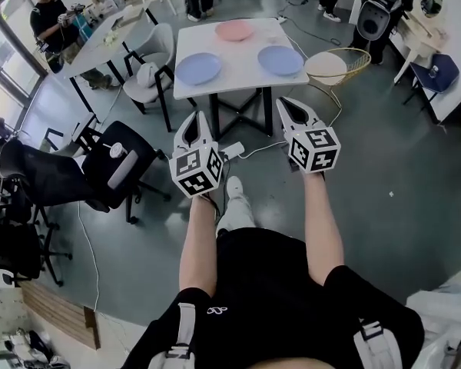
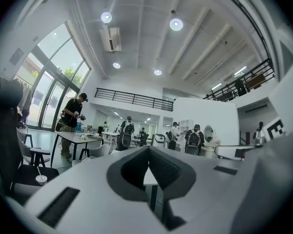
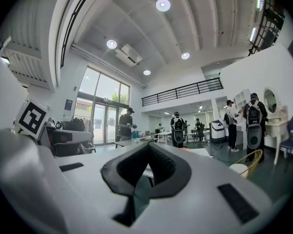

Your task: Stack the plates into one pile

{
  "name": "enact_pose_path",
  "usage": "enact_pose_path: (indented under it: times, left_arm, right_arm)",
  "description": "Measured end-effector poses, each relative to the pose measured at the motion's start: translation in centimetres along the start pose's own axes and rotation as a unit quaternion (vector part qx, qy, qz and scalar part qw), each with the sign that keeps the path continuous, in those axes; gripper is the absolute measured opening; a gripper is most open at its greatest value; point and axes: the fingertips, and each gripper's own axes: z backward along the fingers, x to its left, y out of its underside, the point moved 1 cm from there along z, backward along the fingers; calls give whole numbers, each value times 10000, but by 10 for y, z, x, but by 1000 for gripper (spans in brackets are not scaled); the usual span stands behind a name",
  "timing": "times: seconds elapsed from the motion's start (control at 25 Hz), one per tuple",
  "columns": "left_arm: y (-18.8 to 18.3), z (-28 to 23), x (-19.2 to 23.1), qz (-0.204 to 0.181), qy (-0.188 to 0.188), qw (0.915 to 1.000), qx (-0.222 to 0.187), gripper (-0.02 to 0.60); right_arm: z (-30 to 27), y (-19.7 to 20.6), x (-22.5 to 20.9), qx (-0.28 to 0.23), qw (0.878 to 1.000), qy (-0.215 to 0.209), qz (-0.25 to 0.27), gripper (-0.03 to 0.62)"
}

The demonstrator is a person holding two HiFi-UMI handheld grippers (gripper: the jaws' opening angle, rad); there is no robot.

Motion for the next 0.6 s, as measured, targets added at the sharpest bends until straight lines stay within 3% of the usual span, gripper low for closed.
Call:
enact_pose_path:
  times: [0.32,0.6]
  left_arm:
    - [21,-95,40,160,-71,9997,154,15]
    - [47,-181,71,179,-13,9984,527,15]
  right_arm:
    - [-86,19,-27,21,9999,-118,-95,8]
    - [-161,38,-69,151,9992,97,-348,8]
